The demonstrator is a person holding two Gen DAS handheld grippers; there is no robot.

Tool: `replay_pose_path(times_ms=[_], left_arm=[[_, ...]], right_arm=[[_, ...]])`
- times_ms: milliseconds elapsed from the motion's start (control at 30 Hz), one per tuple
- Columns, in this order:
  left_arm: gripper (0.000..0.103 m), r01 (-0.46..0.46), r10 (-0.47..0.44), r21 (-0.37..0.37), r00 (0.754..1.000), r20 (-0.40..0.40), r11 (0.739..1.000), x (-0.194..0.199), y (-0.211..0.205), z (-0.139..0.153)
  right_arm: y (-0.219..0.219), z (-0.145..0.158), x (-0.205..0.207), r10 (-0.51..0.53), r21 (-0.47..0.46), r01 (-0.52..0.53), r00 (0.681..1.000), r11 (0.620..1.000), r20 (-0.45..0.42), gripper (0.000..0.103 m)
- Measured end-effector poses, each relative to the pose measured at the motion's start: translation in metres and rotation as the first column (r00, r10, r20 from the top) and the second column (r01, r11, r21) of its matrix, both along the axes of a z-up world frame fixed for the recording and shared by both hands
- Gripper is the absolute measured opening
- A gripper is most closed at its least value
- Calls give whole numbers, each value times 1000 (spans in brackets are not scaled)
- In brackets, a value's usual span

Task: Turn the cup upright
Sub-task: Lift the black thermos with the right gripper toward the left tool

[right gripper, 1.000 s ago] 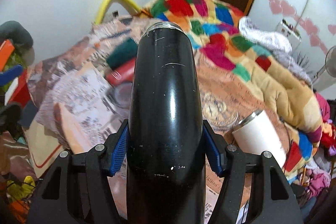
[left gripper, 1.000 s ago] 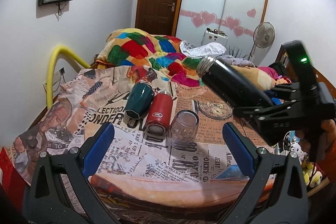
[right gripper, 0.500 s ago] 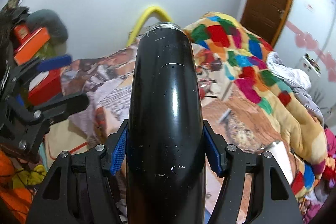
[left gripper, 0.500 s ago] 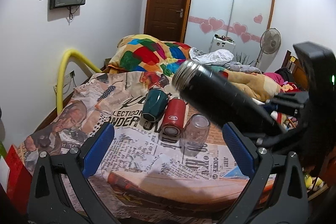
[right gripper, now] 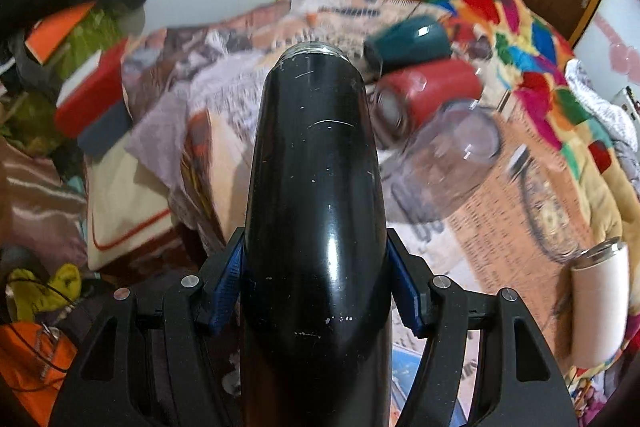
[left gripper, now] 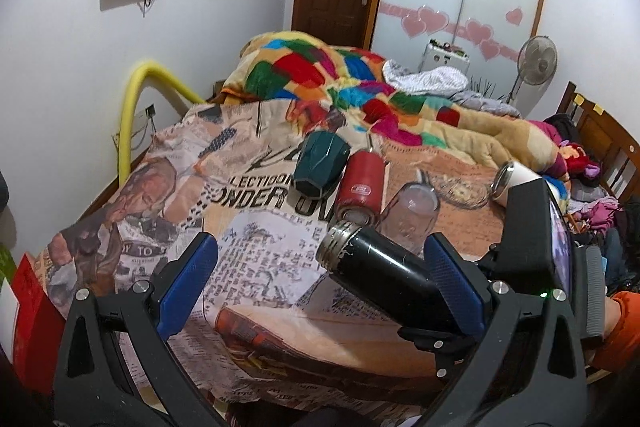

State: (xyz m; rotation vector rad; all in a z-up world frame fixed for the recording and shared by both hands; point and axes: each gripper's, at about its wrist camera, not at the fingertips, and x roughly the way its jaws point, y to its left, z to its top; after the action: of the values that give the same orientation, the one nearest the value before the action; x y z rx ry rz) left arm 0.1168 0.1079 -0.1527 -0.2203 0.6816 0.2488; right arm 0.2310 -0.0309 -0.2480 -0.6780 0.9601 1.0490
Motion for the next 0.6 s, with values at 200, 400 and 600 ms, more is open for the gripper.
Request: replay_pose_path(times_ms=[200,400,600], left_arm=[[103,-7,6,-13,998,-69,1000,11,3,-24],[103,-7,2,-42,992,-127,999,18,6,-45],[103,-6,-14,-121,987,-160,993,24,8,-58]], right_arm=[[4,-20,1,1,-48,-1,1000,999,-13,62],[1,-27,4,3,-50,-4,1000,999,-3,62],[-1,-28,3,-18,-50,17,1000,999,-6,62]])
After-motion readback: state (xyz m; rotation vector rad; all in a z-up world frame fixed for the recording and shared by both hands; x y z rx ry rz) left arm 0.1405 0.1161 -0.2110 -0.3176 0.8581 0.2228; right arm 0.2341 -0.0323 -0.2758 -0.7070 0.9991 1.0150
